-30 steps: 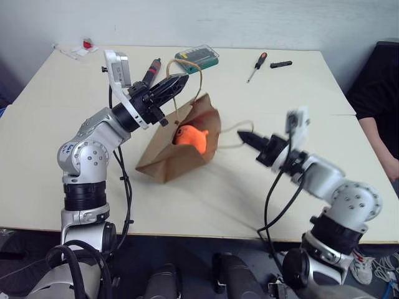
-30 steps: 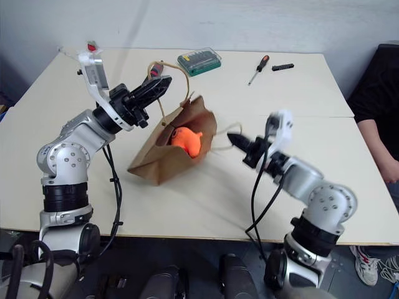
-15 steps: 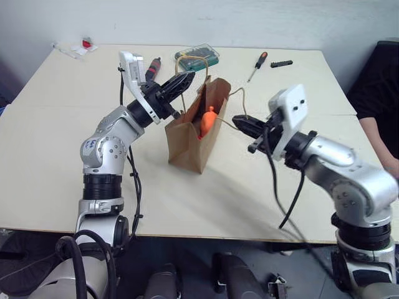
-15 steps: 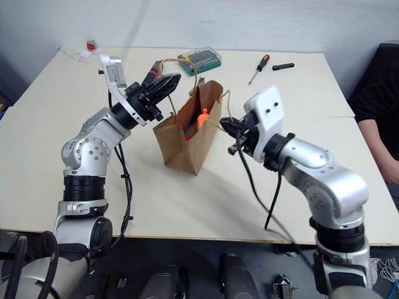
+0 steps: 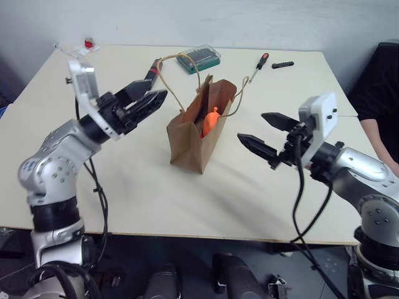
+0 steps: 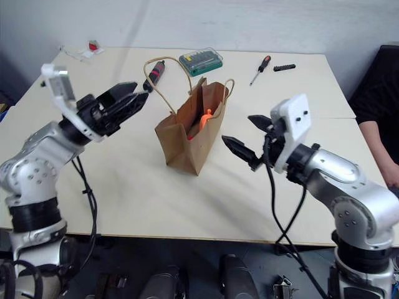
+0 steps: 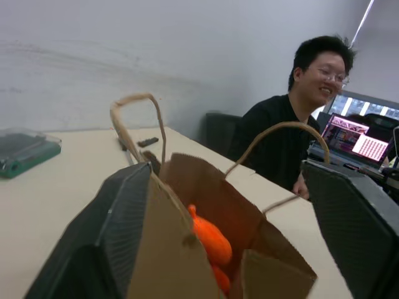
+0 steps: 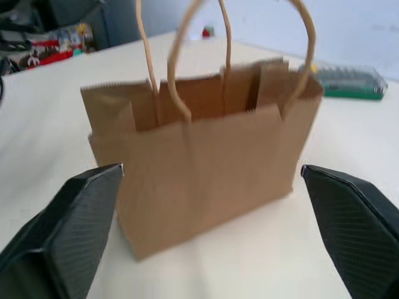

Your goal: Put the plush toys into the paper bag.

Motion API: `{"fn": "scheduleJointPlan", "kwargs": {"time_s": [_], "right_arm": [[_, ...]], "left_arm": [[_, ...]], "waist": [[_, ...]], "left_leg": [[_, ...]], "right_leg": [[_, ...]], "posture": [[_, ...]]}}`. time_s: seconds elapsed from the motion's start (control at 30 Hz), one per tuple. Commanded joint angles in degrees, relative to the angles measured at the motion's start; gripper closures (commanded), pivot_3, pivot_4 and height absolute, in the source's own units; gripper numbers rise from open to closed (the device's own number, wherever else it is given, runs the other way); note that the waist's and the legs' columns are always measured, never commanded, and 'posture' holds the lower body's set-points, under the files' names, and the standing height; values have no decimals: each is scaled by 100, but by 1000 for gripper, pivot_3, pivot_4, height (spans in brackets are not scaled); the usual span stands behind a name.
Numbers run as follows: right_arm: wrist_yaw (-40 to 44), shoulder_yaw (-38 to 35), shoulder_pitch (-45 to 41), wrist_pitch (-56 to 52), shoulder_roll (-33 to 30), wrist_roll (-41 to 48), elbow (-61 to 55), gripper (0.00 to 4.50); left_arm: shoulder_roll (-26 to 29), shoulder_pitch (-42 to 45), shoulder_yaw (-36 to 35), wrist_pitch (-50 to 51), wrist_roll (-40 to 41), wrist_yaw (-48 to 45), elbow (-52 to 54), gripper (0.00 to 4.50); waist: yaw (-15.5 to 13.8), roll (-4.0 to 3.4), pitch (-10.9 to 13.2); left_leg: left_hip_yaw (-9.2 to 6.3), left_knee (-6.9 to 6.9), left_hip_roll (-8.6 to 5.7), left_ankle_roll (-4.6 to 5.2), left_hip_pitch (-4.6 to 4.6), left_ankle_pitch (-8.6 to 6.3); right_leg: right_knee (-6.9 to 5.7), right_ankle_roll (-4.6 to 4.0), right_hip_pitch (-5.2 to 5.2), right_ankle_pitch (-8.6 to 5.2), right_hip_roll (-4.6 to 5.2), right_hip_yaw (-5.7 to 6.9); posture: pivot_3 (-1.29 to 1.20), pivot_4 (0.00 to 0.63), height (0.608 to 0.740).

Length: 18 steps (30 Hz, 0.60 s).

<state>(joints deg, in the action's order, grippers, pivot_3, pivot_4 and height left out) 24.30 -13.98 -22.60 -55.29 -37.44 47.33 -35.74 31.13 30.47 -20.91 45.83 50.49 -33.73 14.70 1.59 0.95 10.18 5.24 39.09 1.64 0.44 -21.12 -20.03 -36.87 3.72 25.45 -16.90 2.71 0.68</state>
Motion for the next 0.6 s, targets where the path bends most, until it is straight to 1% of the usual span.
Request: {"fn": "scheduleJointPlan", "kwargs": {"time_s": [0.03,0.1,0.2,0.3,0.43,0.57,0.6], "right_arm": [[181,303,134,259,-97,-270,27,0],[153,762,92,544,54,-730,405,0],[279,1335,-95,959,365,-1162,937,597],[407,1815,-395,1334,706,-1581,1463,1523],[336,2199,-837,1757,1203,-2123,2267,2875],[363,2372,-1227,2021,1611,-2497,2889,4238],[398,2398,-1295,2061,1689,-2559,2991,4471]], "left_arm": [[141,-517,195,-290,-373,58,518,57],[56,-702,428,-543,-704,123,476,57],[-172,-788,752,-840,-971,145,427,0],[-359,-795,1030,-1143,-1208,30,263,0],[-437,-760,1436,-1586,-1665,-213,-76,0],[-545,-598,1587,-1840,-1856,-329,-434,0],[-575,-570,1615,-1873,-1875,-358,-467,0]], "waist": [[-1,0,0],[-3,1,-1],[-8,2,-1],[-5,2,-1],[9,2,-1],[5,1,-1],[4,2,-1]], "left_leg": [[1,0,-1,0,4,0],[3,1,-4,-1,8,3],[5,2,-7,0,10,7],[6,2,-7,1,5,8],[6,2,-1,0,1,7],[7,3,-2,0,0,7],[7,4,-2,1,-3,7]], "right_leg": [[4,0,0,0,0,-2],[2,-1,-1,0,-1,-4],[0,-6,-2,2,-1,-6],[1,-6,2,2,-3,-5],[-7,-6,7,2,-7,-2],[-5,-6,7,2,-7,-1],[-10,-6,9,2,-7,0]], "posture": [[0,150,740],[0,150,740],[0,150,740],[0,150,740],[0,150,740],[0,150,740],[0,150,740]]}}
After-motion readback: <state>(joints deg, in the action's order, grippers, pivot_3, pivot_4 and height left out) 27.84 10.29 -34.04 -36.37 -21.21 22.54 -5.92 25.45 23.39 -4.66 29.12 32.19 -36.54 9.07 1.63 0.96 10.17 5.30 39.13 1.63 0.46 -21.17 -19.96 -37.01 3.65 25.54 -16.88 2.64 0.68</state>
